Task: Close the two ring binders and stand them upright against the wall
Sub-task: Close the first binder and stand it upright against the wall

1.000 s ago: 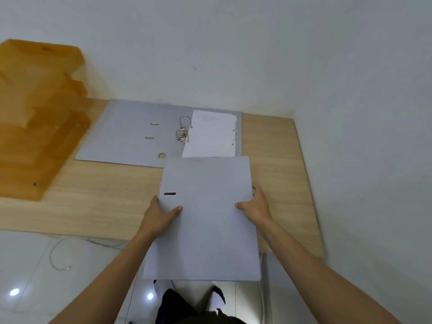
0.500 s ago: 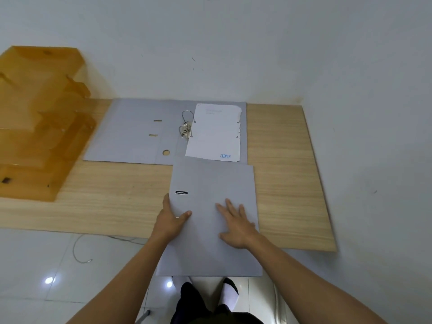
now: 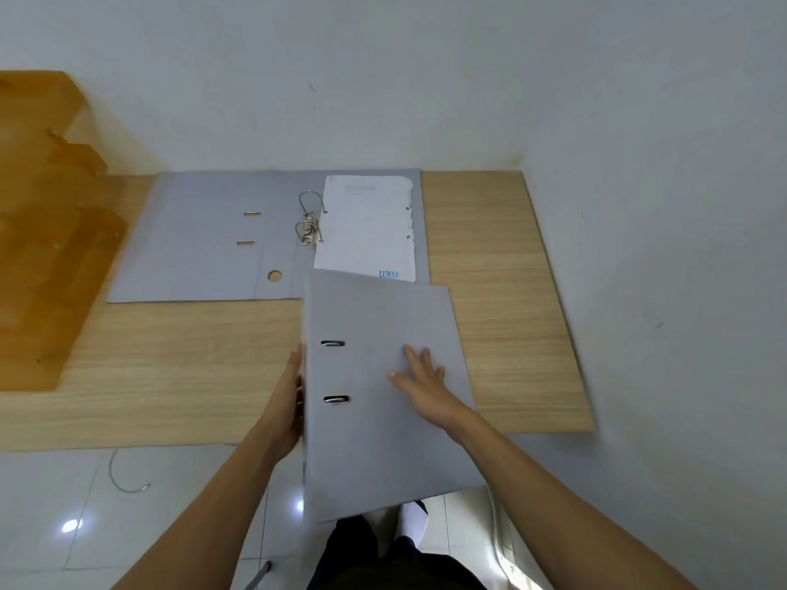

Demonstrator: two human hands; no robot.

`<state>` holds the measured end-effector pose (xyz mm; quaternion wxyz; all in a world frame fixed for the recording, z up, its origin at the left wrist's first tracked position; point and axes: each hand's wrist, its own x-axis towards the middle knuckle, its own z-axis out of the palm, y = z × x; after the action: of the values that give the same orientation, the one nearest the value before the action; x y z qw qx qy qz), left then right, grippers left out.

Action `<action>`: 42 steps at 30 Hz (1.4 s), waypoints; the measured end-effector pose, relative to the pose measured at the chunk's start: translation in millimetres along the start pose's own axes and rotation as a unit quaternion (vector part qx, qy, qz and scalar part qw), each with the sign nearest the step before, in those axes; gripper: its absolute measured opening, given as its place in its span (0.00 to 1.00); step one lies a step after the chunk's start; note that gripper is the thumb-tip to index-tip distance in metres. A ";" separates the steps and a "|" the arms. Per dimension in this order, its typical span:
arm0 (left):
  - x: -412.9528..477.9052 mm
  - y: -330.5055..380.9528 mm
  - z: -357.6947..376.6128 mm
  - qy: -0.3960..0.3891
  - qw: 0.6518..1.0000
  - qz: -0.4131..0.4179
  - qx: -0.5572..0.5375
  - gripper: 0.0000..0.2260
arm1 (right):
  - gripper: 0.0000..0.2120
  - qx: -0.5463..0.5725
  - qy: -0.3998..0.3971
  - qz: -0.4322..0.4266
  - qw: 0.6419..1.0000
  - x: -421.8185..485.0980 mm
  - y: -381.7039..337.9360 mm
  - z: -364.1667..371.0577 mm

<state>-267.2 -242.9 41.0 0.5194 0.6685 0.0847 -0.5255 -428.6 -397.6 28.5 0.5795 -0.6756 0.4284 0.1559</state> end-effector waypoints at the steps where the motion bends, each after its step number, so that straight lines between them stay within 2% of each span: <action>1: -5.1 4.6 7.3 -0.034 0.999 -0.004 -0.032 0.41 | 0.34 0.034 0.014 0.002 0.999 -4.4 -5.9 -4.7; 5: -22.7 29.0 43.2 -0.157 0.987 -0.006 -0.027 0.32 | 0.32 0.135 0.083 0.007 0.987 -20.3 -27.4 -16.5; 10: -29.9 45.6 59.3 -0.271 0.963 0.001 0.003 0.26 | 0.39 0.127 0.105 -0.033 0.986 -36.9 -61.6 -13.3; 13: -30.9 63.2 67.8 -0.310 0.949 0.039 0.046 0.21 | 0.46 0.138 0.141 -0.091 0.976 -52.3 -83.5 -21.5; 15: -27.8 79.2 70.0 -0.343 0.933 0.071 0.080 0.18 | 0.46 0.168 0.172 -0.146 0.960 -65.5 -95.7 -34.9; 18: -27.4 111.3 78.1 -0.394 0.894 0.152 0.149 0.20 | 0.46 0.168 0.233 -0.207 0.935 -85.4 -115.4 -59.2; 22: -15.8 127.4 102.2 -0.386 0.847 0.274 0.240 0.29 | 0.44 0.131 0.292 -0.268 0.909 -99.3 -124.5 -80.3; 25: -5.2 121.5 120.1 -0.360 0.839 0.315 0.259 0.33 | 0.42 0.156 0.314 -0.277 0.895 -101.0 -113.4 -85.7; 31: 20.2 97.3 148.5 -0.367 0.832 0.302 0.285 0.45 | 0.33 0.207 0.339 -0.227 0.889 -92.5 -65.0 -88.4; 34: 36.5 95.3 166.4 -0.375 0.810 0.300 0.337 0.50 | 0.29 0.220 0.335 -0.199 0.894 -91.6 -39.5 -105.7; 37: 49.2 93.2 180.9 -0.377 0.786 0.289 0.397 0.55 | 0.25 0.197 0.308 -0.172 0.914 -86.6 -22.5 -121.2; 39: 57.0 91.2 195.7 -0.373 0.780 0.296 0.406 0.55 | 0.25 0.185 0.311 -0.165 0.918 -78.9 -13.6 -130.9; 42: 65.3 95.9 224.0 -0.344 0.790 0.314 0.400 0.49 | 0.29 0.165 0.329 -0.165 0.915 -63.9 -11.2 -153.3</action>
<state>-313.4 -489.4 68.0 0.3373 0.5814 -0.5317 -0.5153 -501.2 -513.1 123.9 0.5266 -0.6446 0.4968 -0.2457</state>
